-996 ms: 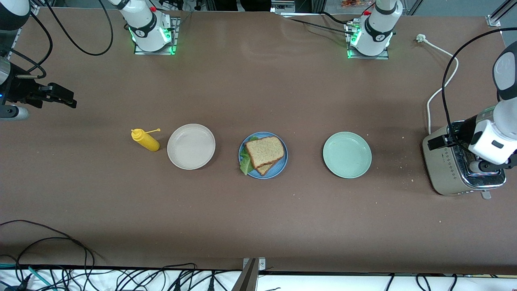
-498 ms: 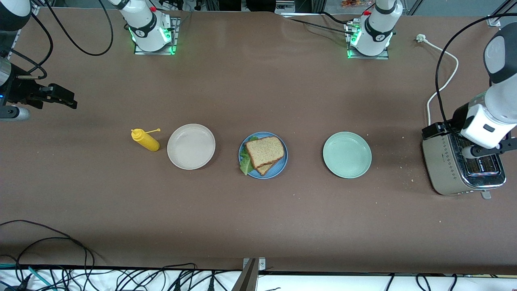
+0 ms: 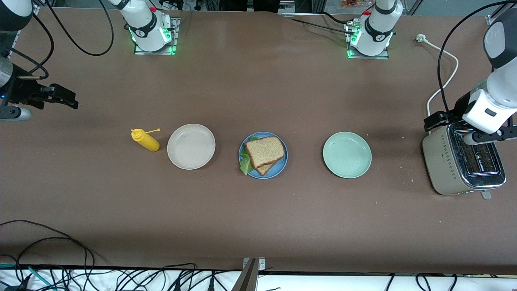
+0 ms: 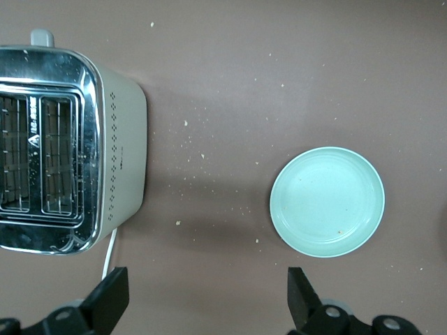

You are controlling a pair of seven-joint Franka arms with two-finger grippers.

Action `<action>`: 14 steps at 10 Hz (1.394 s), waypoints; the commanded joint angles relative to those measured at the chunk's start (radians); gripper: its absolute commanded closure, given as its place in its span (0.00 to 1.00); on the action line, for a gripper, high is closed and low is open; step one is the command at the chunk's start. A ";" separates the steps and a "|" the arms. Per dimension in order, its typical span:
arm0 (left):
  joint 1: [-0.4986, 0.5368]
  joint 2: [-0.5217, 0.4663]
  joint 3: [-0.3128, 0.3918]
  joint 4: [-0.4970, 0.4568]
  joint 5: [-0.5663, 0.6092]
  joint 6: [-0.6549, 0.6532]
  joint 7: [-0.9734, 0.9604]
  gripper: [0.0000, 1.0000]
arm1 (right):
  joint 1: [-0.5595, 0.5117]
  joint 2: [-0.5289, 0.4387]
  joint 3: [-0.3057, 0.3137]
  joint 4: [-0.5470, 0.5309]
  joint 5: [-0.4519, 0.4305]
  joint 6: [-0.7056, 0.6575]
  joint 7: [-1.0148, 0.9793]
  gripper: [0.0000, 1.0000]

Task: Make sandwich in blue plate with both arms

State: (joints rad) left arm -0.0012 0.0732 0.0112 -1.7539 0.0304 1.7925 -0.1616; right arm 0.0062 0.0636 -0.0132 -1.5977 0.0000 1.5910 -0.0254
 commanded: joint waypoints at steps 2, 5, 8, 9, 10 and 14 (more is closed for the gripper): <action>0.046 -0.027 -0.051 -0.007 -0.032 0.068 0.050 0.00 | 0.008 0.008 -0.001 0.021 0.006 -0.005 -0.011 0.00; 0.049 -0.023 -0.051 -0.004 -0.046 0.067 0.059 0.00 | 0.009 0.008 0.001 0.021 0.006 -0.005 -0.011 0.00; 0.052 -0.010 -0.053 0.002 -0.046 0.067 0.083 0.00 | 0.009 0.008 0.001 0.021 0.006 -0.005 -0.011 0.00; 0.052 -0.009 -0.053 0.005 -0.056 0.067 0.085 0.00 | 0.009 0.008 0.001 0.021 0.006 -0.005 -0.011 0.00; 0.047 -0.007 -0.050 0.017 -0.091 0.065 0.086 0.00 | 0.009 0.008 0.001 0.021 0.006 -0.005 -0.011 0.00; 0.026 -0.013 -0.046 0.020 -0.093 0.045 0.113 0.00 | 0.009 0.008 0.001 0.021 0.008 0.000 -0.011 0.00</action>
State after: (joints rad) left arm 0.0273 0.0657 -0.0353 -1.7476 -0.0388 1.8546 -0.0875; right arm 0.0151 0.0640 -0.0129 -1.5976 0.0000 1.5933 -0.0254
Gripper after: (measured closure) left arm 0.000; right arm 0.000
